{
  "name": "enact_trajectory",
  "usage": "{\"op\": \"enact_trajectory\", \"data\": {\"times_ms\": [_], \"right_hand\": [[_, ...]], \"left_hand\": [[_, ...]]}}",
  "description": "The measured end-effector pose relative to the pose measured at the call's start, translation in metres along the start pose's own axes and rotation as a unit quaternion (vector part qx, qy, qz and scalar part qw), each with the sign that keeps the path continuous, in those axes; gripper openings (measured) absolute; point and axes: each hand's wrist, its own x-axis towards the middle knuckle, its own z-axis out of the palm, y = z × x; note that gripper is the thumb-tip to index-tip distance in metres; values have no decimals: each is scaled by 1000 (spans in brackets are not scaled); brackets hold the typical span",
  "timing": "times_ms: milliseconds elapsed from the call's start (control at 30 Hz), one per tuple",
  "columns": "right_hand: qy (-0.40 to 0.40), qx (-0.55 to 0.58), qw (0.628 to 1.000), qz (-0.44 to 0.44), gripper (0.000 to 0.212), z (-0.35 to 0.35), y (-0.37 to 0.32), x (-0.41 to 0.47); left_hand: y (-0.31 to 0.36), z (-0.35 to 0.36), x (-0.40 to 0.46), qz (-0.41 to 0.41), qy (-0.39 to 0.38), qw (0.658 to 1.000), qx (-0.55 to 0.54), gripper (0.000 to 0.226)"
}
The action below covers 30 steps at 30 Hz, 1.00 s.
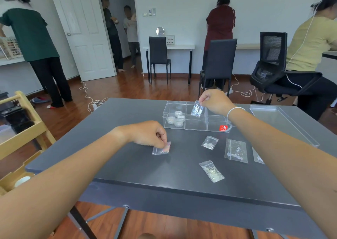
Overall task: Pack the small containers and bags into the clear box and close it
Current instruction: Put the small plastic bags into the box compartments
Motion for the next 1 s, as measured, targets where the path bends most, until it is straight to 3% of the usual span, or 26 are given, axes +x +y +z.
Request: {"op": "enact_trajectory", "data": {"times_ms": [367,533,733,1000], "right_hand": [[-76,-47,996,12,22,8,2,-1],[-83,-42,996,15,28,11,9,1],[-70,-25,997,12,31,13,15,-1],[5,34,999,-31,29,1,23,-8]], "left_hand": [[13,-35,12,38,37,997,-51,14],[25,-53,28,65,68,994,-49,33],[42,-62,48,74,83,992,-61,33],[58,-56,84,68,147,983,-85,19]]}}
